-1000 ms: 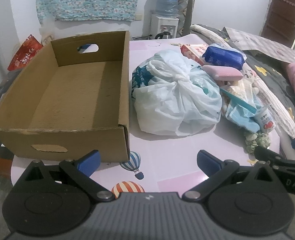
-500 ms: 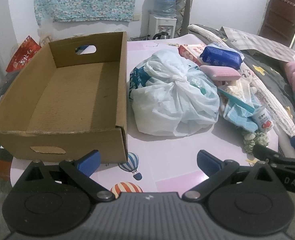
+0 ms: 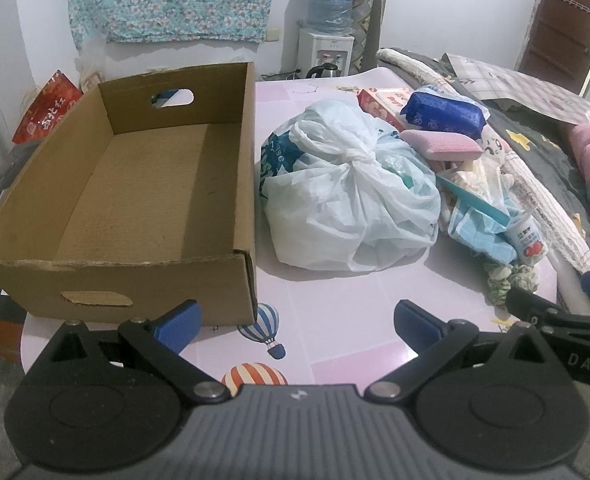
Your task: Organize soft objects
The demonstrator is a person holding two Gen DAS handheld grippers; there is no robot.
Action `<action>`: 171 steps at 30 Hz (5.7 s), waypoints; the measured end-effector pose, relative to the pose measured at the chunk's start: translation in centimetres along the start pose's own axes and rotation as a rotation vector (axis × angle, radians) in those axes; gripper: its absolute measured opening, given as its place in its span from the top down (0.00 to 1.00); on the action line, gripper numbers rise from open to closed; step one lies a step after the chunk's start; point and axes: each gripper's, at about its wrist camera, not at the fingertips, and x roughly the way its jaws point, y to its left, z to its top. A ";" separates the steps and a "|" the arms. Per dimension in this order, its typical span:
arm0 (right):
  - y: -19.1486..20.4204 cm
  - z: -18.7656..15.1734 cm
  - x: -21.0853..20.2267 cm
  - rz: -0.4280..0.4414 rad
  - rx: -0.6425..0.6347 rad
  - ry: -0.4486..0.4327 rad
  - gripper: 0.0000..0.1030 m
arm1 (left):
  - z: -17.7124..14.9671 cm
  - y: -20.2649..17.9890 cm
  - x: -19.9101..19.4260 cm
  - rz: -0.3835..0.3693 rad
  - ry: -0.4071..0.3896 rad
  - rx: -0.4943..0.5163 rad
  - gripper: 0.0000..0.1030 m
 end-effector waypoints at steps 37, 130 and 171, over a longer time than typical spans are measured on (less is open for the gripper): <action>-16.6 0.4 6.5 0.199 0.219 -0.190 0.20 | -1.0 -16.3 7.1 -0.303 -0.035 0.322 0.50; -2.8 -6.2 14.9 0.954 0.931 0.364 0.14 | -2.5 -3.6 6.0 -0.301 -0.014 0.015 0.53; -12.6 -10.4 12.5 0.765 0.985 0.139 0.21 | -3.0 -10.0 6.6 -0.327 0.009 0.273 0.17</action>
